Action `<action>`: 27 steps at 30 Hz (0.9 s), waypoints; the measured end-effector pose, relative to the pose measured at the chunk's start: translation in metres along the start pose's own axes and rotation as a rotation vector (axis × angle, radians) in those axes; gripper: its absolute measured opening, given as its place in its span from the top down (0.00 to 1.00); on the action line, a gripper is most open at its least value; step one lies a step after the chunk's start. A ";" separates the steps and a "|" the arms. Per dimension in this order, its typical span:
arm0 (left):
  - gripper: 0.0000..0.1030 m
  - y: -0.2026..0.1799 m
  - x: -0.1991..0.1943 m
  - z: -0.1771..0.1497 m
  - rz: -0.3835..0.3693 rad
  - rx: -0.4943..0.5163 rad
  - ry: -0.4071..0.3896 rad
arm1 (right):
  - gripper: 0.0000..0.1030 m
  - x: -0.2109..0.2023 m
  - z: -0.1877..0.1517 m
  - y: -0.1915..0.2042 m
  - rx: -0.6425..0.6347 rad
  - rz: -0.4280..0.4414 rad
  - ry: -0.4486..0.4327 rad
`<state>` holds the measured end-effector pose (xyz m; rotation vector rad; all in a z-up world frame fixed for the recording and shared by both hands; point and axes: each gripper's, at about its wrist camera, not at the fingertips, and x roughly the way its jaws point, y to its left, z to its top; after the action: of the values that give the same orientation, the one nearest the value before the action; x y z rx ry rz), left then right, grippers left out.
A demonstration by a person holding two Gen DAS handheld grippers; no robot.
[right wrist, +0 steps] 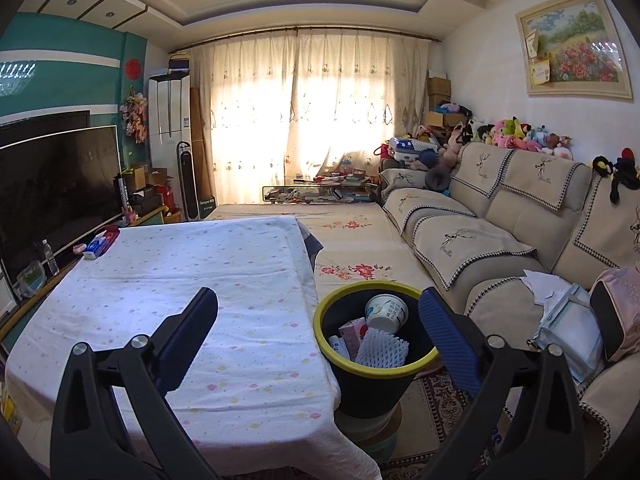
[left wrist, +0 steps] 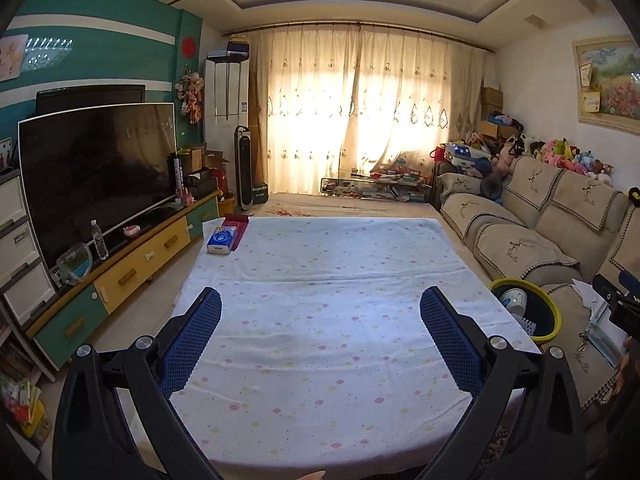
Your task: Collect trash
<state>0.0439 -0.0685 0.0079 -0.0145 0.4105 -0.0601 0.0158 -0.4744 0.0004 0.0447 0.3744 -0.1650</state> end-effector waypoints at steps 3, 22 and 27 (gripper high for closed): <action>0.05 0.002 -0.008 -0.004 0.004 -0.011 0.002 | 0.07 -0.004 0.001 0.000 0.012 0.004 -0.006; 0.05 -0.006 0.003 0.000 0.014 -0.020 0.018 | 0.07 0.005 -0.001 -0.005 0.036 0.005 0.016; 0.05 -0.009 0.006 -0.003 0.006 -0.014 0.020 | 0.07 0.006 -0.001 -0.004 0.036 0.007 0.016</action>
<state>0.0479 -0.0774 0.0030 -0.0265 0.4310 -0.0517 0.0203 -0.4791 -0.0027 0.0831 0.3868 -0.1647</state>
